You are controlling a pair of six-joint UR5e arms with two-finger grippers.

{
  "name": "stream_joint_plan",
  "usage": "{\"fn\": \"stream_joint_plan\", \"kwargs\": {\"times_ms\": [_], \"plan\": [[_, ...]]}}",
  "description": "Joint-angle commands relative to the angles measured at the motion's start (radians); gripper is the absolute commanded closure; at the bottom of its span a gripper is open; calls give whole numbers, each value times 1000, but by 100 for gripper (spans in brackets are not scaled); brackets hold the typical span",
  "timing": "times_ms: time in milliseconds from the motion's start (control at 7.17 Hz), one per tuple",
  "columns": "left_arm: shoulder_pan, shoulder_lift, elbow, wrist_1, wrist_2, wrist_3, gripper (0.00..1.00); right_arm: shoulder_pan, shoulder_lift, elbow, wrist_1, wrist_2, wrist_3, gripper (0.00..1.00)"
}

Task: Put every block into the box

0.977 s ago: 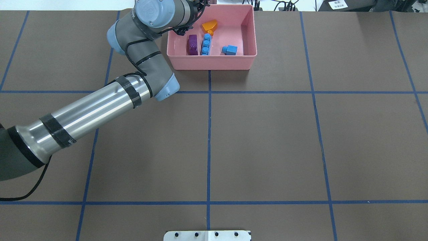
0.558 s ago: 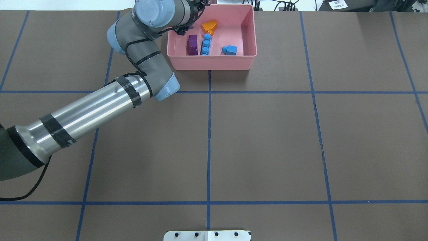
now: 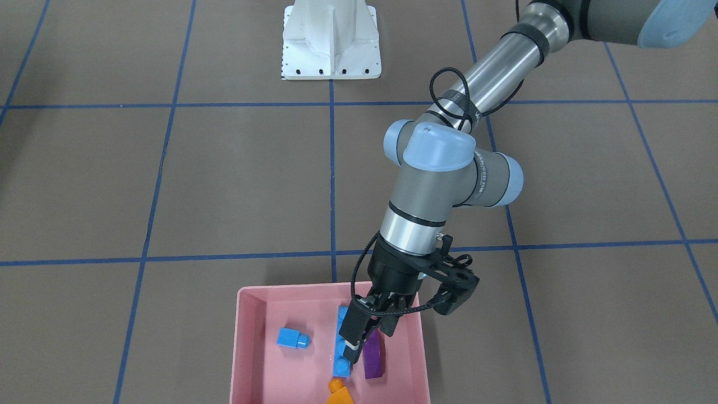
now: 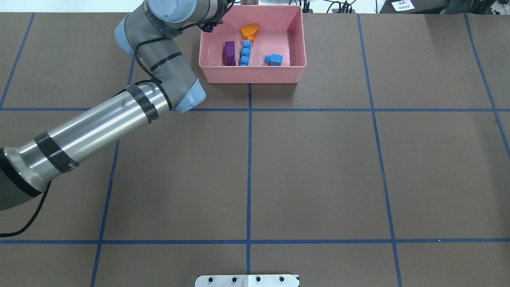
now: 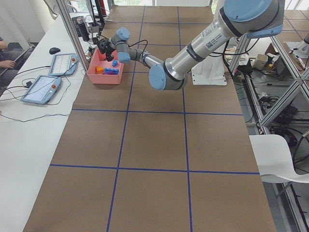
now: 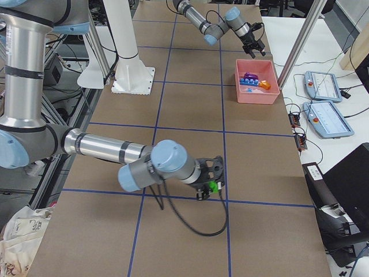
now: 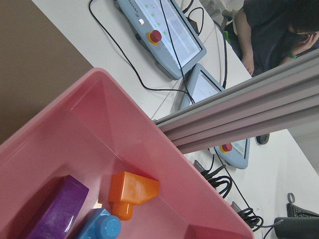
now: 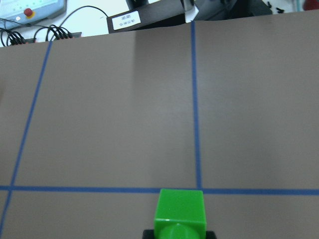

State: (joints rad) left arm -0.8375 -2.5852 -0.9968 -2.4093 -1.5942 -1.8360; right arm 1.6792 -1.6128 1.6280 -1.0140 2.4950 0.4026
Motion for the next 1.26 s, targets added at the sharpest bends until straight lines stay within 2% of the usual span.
{"fn": "stream_joint_plan", "kwargs": {"times_ms": [0,140,279,419,558,837,1116], "plan": [[-89,33,-115,220,-1,187,0,-172,222,-8,-37,8,261,100],[-135,55,-143,302,-4,299,0,-246,316,-11,-53,4,353,100],[-159,136,-243,422,-19,518,0,-344,411,-16,-104,-20,414,100],[-188,196,-316,569,-33,719,0,-454,526,-17,-173,-121,503,100],[-213,248,-327,596,-39,816,0,-561,625,-48,-208,-250,569,100],[-241,415,-411,590,-75,1007,0,-672,900,-268,-222,-405,660,100],[-245,557,-492,584,-79,1087,0,-769,1074,-466,-207,-604,677,100]]}}
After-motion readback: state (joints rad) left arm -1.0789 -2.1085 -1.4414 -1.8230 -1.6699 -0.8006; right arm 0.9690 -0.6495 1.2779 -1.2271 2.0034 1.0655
